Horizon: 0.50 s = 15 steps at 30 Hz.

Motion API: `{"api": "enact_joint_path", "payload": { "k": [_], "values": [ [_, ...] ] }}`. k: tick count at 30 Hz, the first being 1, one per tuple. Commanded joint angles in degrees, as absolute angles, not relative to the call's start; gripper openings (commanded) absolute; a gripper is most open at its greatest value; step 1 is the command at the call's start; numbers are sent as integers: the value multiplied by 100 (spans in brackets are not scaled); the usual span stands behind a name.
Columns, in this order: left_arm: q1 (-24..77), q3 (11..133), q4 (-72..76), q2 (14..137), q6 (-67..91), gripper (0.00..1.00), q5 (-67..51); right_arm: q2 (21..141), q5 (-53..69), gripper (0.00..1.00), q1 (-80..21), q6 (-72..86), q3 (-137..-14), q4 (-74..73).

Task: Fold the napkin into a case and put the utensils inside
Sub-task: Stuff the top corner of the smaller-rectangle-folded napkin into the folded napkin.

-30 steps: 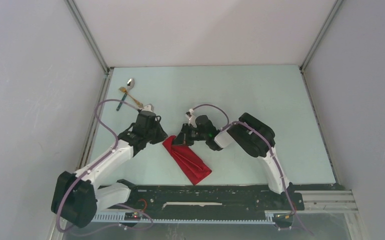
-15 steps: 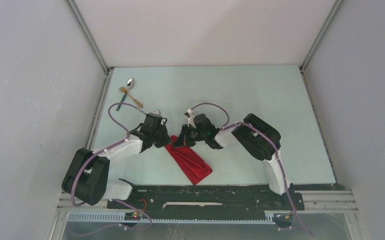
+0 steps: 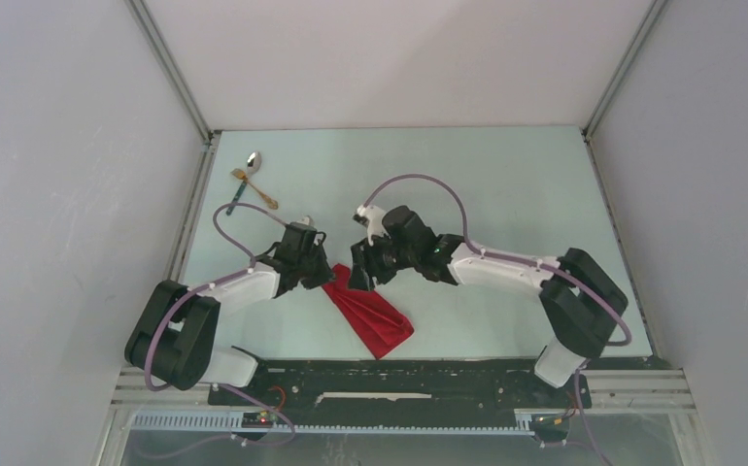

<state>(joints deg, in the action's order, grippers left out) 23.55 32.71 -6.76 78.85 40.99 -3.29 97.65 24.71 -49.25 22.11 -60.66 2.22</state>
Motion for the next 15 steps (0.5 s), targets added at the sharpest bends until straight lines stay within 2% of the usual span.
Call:
{"api": "enact_joint_path", "payload": {
  "k": [1,5,11,15],
  "values": [
    [2315,3117,-656,8002,4042,0,-246,9249,1040,69,-5578,328,-6153,-1751],
    [2312,3094,-607,8024,4067,0,-301,9168,605,70,-5893,86,-6152,-1923],
    [2312,3103,-614,7999,4050,0,-332,9435,-282,52,-6319,24,-6315,-2104],
    [2312,3096,-612,7951,4052,0,-351,9609,-458,56,-6452,22,-6337,-2108]
  ]
}}
